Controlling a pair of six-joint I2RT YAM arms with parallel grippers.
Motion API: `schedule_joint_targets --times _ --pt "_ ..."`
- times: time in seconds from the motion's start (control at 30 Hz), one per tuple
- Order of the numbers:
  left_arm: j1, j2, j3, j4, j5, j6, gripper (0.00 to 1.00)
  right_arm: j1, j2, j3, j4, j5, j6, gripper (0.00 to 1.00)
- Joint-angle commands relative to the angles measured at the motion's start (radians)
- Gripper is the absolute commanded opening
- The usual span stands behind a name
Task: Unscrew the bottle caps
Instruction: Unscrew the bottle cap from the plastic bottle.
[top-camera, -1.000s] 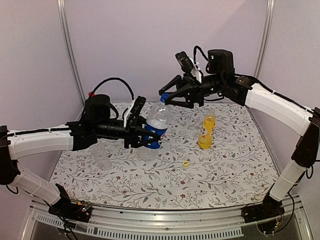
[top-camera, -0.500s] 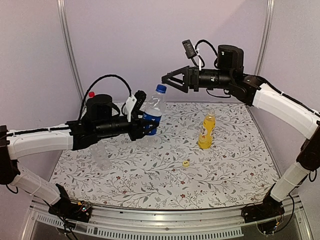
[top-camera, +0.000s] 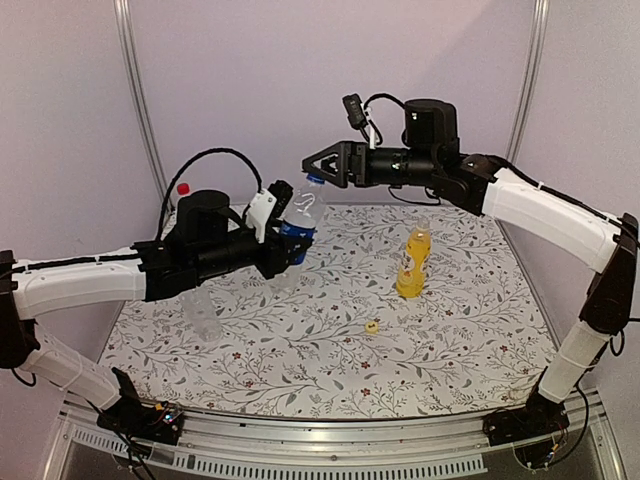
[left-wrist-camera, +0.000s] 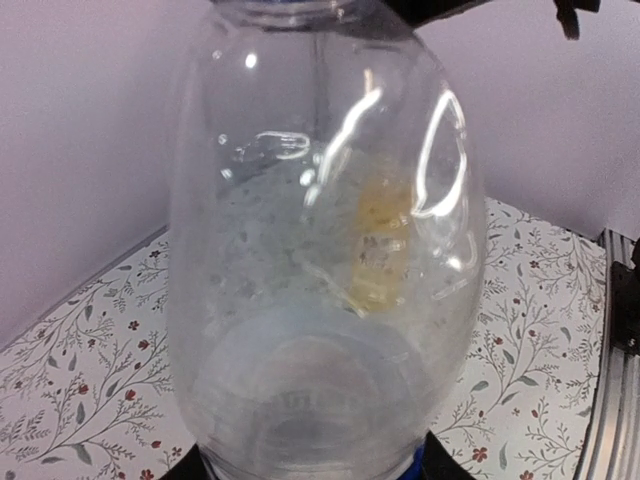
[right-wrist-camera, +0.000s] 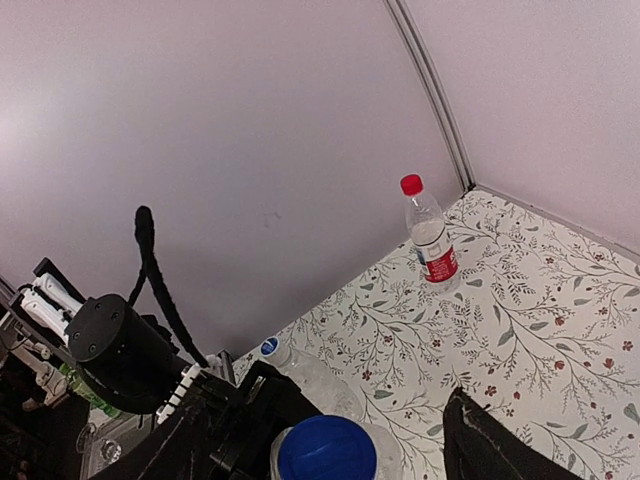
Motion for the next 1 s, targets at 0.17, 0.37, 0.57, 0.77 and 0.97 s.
schedule_joint_targets --times 0.17,0.37,0.57,0.77,0.97 --pt "-0.02 -0.01 0.028 -0.004 -0.045 0.014 0.41 0.019 0.048 0.041 -0.011 -0.023 0.009 0.57" --pt "-0.022 -0.005 0.029 -0.007 -0.045 0.014 0.41 0.02 0.034 0.026 0.011 -0.02 0.006 0.53" --pt "-0.023 -0.004 0.029 -0.007 -0.046 0.031 0.41 0.019 0.023 0.022 0.026 -0.004 0.004 0.56" --pt "-0.023 -0.005 0.029 -0.009 -0.046 0.034 0.41 0.018 0.021 0.025 0.032 0.005 -0.001 0.5" --pt "-0.025 -0.007 0.029 -0.009 -0.045 0.036 0.41 0.018 0.021 0.022 0.039 -0.001 -0.004 0.4"
